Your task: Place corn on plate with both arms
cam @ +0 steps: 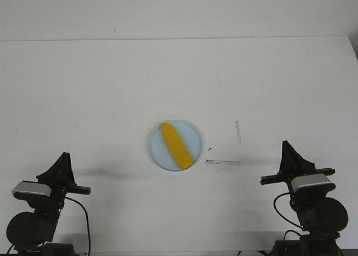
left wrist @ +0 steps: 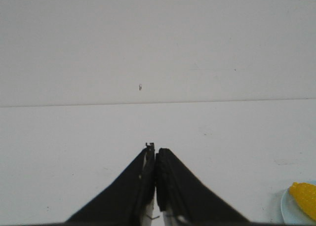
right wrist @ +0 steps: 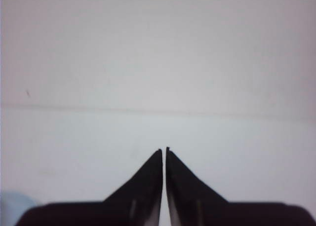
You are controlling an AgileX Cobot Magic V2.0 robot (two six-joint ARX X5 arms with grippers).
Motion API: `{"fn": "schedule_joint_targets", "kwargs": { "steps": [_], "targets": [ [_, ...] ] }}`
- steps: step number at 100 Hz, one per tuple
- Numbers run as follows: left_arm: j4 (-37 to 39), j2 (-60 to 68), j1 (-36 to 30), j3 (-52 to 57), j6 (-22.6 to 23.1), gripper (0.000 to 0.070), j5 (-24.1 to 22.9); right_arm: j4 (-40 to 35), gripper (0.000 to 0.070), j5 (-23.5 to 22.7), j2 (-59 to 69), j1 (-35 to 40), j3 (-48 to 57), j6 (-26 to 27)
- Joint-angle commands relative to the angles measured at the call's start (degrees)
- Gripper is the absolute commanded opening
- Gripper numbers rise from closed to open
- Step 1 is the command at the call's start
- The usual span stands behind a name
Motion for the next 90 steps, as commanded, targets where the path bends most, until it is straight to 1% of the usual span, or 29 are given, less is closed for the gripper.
{"fn": "schedule_joint_targets", "kwargs": {
  "steps": [1, 25, 90],
  "targets": [
    [0.66, -0.13, 0.09, 0.57, 0.48, 0.0001, 0.02, 0.46, 0.0009, 0.09, -1.49, 0.07, 0.02, 0.74],
    [0.68, -0.13, 0.09, 0.57, 0.48, 0.0001, 0.02, 0.48, 0.0009, -0.31, -5.22, 0.04, 0.04, 0.74],
    [0.68, -0.13, 0.09, 0.57, 0.5, 0.0001, 0.02, 0.5, 0.0009, -0.28, -5.22, 0.04, 0.04, 0.74]
  ]
}}
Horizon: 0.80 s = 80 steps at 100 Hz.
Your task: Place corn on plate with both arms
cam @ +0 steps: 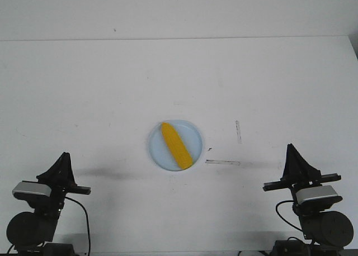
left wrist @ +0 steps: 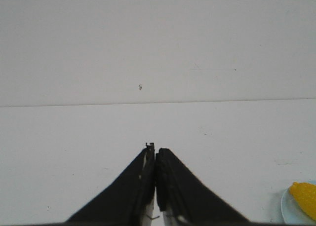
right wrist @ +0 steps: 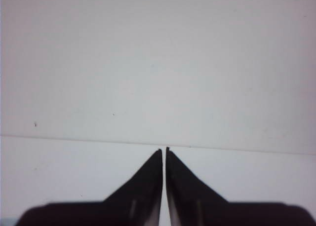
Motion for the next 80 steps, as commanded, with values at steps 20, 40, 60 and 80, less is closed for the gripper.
{"fn": "schedule_joint_targets", "kwargs": {
  "steps": [20, 40, 60, 80],
  "targets": [
    [0.68, -0.13, 0.09, 0.57, 0.5, 0.0001, 0.0, 0.59, 0.0009, -0.04, -0.07, 0.04, 0.04, 0.72],
    [-0.66, -0.33, 0.11, 0.55, 0.5, 0.0, -1.27, 0.59, 0.0009, -0.04, -0.09, 0.04, 0.04, 0.72],
    [-0.96, -0.59, 0.11, 0.28, -1.2, 0.0, -5.55, 0.61, 0.0009, -0.04, -0.09, 0.04, 0.04, 0.72],
    [1.99, -0.79, 0.11, -3.34, -1.25, 0.0, -5.9, 0.59, 0.0009, -0.04, -0.09, 0.04, 0.04, 0.72]
  ]
}}
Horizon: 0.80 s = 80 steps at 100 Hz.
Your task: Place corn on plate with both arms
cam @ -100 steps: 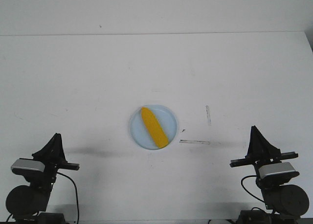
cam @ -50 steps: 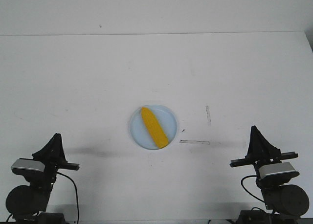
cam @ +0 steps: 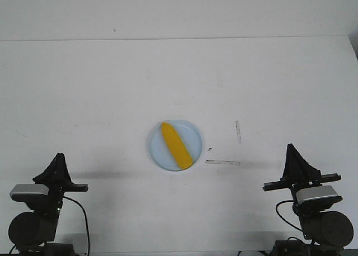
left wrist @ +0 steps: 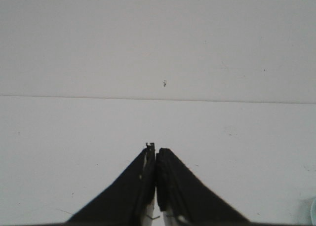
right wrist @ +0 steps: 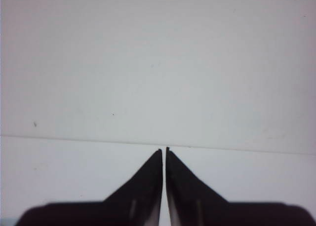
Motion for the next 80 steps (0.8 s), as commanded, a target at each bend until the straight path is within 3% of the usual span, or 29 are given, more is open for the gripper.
{"fn": "schedule_joint_targets", "kwargs": {
  "steps": [1, 40, 80],
  "targets": [
    [1.75, -0.02, 0.11, -1.68, -0.28, 0.0, -0.28, 0.59, 0.0009, -0.04, -0.09, 0.04, 0.04, 0.72],
    [16.35, -0.61, 2.25, -15.61, -0.28, 0.0, -0.15, 0.61, 0.0009, -0.04, -0.07, 0.04, 0.04, 0.72],
    [7.48, -7.93, 3.43, -15.69, -0.24, 0.0, 0.26, 0.63, 0.0009, -0.07, -0.09, 0.07, 0.04, 0.72]
  ]
}}
